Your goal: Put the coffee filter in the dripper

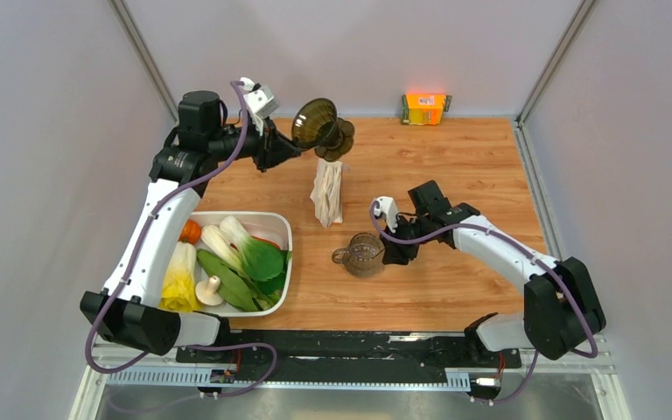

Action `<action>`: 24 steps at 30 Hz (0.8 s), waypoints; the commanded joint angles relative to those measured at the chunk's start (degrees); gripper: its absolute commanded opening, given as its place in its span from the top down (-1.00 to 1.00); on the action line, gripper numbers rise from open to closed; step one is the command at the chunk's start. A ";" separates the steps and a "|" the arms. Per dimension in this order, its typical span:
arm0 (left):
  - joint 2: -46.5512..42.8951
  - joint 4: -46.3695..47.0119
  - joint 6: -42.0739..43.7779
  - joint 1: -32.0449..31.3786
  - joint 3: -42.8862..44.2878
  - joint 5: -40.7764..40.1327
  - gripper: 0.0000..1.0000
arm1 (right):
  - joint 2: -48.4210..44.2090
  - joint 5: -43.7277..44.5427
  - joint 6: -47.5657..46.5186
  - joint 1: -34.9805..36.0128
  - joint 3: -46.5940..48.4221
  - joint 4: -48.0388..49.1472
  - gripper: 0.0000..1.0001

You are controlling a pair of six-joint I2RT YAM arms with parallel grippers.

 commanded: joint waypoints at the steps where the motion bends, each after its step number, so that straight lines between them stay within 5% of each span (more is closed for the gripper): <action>1: -1.06 -2.13 3.43 0.31 -0.80 2.29 1.00 | -0.13 -0.91 1.23 -1.85 1.87 2.84 0.26; 7: 2.09 -21.17 22.89 -6.18 3.56 -0.96 1.00 | -6.13 -7.56 -0.85 -7.43 2.88 -3.82 0.04; 13: 7.57 -28.27 28.95 -17.86 4.97 -10.96 1.00 | -6.10 -13.49 -4.31 -21.75 6.84 -10.68 -0.26; 17: 10.18 -26.94 29.37 -23.05 2.82 -14.94 1.00 | -3.99 -18.64 -4.50 -31.84 7.96 -12.68 -0.51; 24: 11.07 -16.36 27.34 -27.73 -5.30 -20.95 1.00 | -5.22 -21.12 -0.27 -34.99 5.91 -9.06 -0.96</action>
